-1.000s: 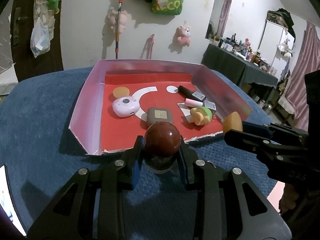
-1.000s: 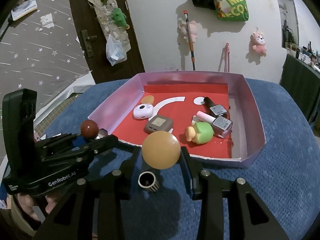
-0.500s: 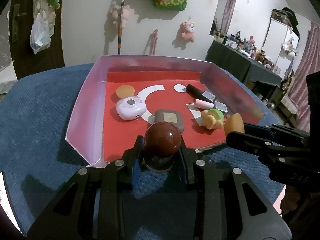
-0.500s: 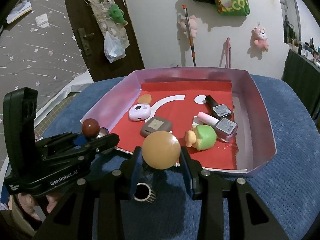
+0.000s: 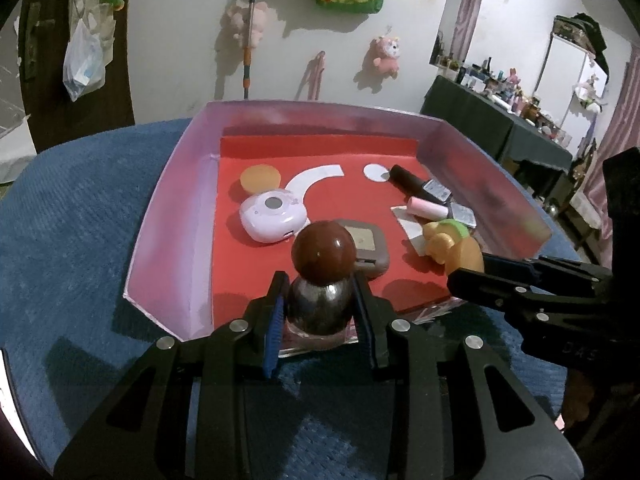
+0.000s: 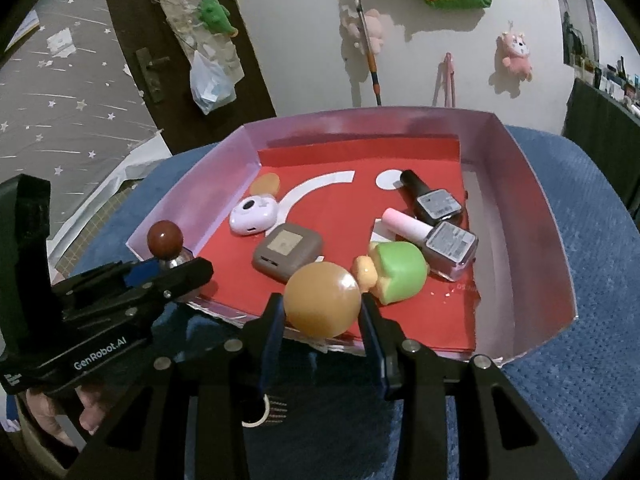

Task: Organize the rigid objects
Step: 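Lower the bottle and open the left gripper while the right gripper releases the puff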

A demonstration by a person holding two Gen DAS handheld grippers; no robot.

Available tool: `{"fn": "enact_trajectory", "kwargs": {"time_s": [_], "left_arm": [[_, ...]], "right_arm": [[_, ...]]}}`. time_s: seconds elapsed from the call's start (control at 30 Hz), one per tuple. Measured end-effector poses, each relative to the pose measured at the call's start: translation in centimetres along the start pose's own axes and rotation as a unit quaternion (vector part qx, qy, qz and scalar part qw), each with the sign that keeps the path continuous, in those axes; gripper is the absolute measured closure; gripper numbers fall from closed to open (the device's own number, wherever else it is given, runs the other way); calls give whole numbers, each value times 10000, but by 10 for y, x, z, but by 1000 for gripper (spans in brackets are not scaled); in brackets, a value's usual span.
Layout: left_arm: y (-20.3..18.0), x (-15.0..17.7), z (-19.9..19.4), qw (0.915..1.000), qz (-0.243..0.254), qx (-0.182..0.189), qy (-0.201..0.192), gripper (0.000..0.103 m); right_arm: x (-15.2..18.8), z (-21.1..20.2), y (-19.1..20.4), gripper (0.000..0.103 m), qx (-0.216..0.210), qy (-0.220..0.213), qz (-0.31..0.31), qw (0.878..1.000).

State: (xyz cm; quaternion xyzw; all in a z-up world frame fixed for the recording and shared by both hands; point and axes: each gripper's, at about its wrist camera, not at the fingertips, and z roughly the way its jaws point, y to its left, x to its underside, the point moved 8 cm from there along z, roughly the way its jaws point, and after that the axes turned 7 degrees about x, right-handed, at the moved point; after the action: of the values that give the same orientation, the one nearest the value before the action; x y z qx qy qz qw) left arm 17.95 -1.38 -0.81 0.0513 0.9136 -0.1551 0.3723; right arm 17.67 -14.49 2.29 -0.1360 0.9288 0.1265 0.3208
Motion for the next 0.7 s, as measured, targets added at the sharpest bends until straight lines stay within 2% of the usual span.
{"fn": "enact_trajectory", "kwargs": {"time_s": [0.3, 0.7], "left_arm": [[8, 7, 17, 9996, -128, 17, 233, 74], [11, 0, 24, 9995, -233, -58, 223, 74]], "right_arm": [[1, 14, -2, 63, 72, 160, -53, 9998], [-6, 24, -2, 63, 199, 193, -182, 9995]]}}
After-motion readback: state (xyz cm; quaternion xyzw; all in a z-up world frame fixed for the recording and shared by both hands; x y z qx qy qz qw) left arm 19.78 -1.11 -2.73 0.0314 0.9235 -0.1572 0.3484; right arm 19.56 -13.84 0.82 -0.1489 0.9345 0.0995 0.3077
